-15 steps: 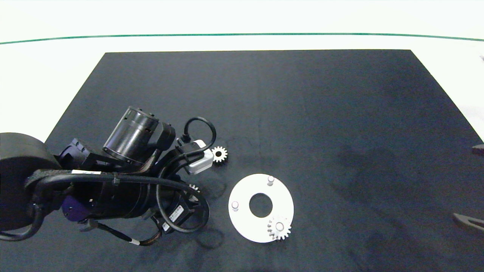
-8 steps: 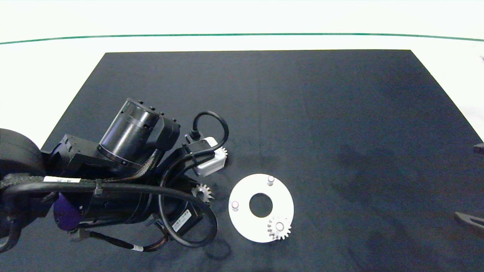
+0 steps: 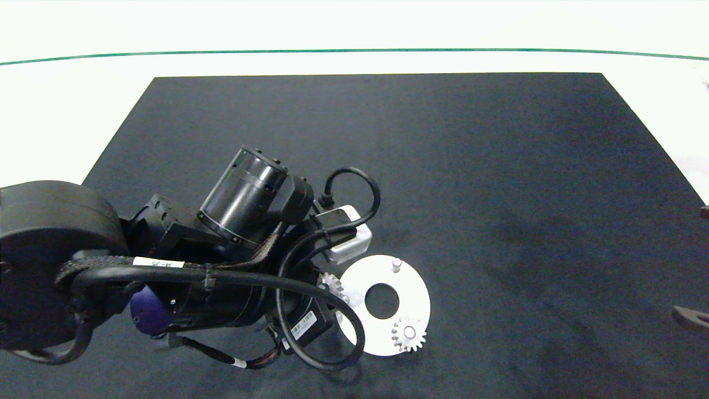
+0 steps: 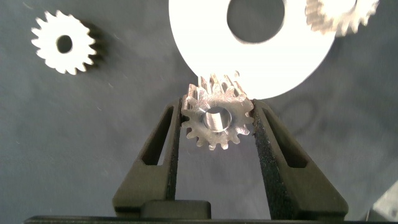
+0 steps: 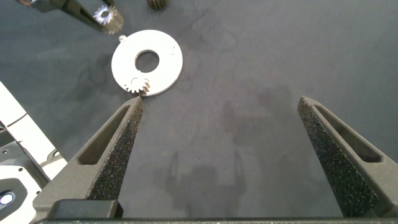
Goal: Install three planetary gears onto the carrier pins
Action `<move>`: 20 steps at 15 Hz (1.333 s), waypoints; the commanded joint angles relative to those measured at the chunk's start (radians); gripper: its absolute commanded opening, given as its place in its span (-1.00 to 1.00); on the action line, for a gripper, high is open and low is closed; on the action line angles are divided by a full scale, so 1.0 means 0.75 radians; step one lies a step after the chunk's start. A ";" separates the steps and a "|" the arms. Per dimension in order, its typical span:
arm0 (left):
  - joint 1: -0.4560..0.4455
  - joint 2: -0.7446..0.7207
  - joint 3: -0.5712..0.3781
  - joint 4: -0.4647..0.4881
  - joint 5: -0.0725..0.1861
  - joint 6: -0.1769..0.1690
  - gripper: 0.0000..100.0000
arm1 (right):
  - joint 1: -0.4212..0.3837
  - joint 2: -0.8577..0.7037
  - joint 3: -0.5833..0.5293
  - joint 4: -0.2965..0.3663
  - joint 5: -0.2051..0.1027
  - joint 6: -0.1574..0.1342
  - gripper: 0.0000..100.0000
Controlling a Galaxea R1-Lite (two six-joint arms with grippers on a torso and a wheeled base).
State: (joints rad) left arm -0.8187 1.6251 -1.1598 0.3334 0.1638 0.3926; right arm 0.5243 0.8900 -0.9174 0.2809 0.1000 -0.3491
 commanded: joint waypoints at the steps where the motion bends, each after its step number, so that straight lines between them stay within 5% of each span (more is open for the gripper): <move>1: -0.027 0.048 -0.065 0.081 0.033 0.006 -1.00 | 0.000 0.000 -0.002 0.002 0.002 -0.003 1.00; 20: -0.076 0.155 -0.163 0.140 0.068 0.006 -1.00 | 0.003 -0.037 -0.006 0.004 0.004 -0.005 1.00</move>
State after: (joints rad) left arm -0.8760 1.7400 -1.2830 0.4330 0.2126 0.3960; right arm 0.5257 0.8640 -0.9213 0.2823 0.1013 -0.3506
